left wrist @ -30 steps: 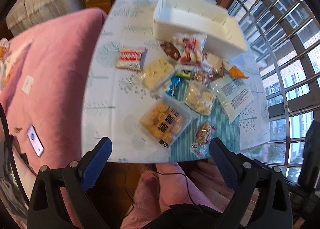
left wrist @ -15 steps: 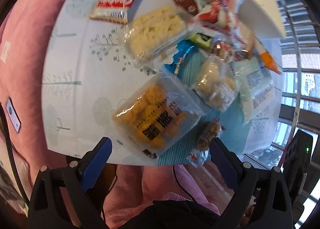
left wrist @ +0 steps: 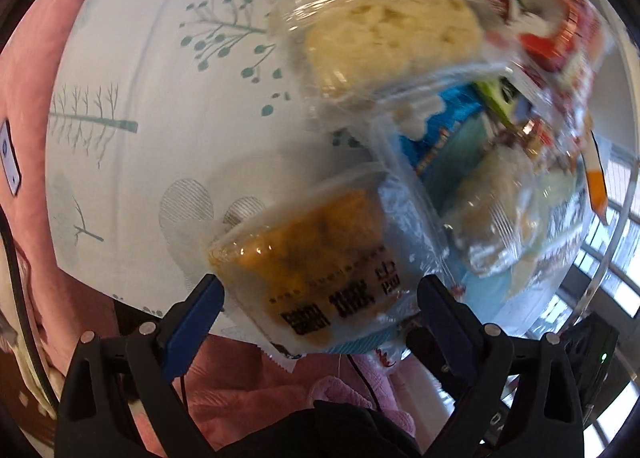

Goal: Organize snacks
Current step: 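Grasp yellow puff bag with left tool while right tool grasps red-tied nut bag, then carry puff bag into basket with left tool while right tool drops nut bag in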

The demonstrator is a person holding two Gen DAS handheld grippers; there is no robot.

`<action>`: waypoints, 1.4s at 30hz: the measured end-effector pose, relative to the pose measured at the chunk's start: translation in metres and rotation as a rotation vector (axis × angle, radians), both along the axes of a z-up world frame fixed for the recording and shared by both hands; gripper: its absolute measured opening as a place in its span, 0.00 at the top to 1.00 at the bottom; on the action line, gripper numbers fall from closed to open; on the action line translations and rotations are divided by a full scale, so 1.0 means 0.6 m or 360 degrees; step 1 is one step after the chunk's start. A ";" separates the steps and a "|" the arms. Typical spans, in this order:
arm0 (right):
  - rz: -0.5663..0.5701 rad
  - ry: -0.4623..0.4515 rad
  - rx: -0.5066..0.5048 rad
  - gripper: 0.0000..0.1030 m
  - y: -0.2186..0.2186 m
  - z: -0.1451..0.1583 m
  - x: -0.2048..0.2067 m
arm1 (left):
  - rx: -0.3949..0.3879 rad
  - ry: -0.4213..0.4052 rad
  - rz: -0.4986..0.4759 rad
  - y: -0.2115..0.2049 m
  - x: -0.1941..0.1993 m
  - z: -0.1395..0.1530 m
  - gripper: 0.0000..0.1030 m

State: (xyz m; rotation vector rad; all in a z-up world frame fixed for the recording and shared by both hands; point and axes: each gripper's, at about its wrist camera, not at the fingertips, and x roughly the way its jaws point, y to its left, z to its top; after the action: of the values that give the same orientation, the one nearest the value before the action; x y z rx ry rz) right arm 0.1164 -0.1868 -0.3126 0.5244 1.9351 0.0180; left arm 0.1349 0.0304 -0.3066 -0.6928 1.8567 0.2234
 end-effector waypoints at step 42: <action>-0.0143 -0.0425 0.0091 0.59 -0.005 0.079 -0.084 | 0.0193 -0.0256 0.0060 0.059 -0.056 0.095 0.23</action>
State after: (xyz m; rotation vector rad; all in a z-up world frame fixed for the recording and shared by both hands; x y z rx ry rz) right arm 0.0663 -0.1897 -0.2650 0.6149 1.6532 0.0820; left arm 0.1014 0.0658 -0.2497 -0.6434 1.6641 0.2936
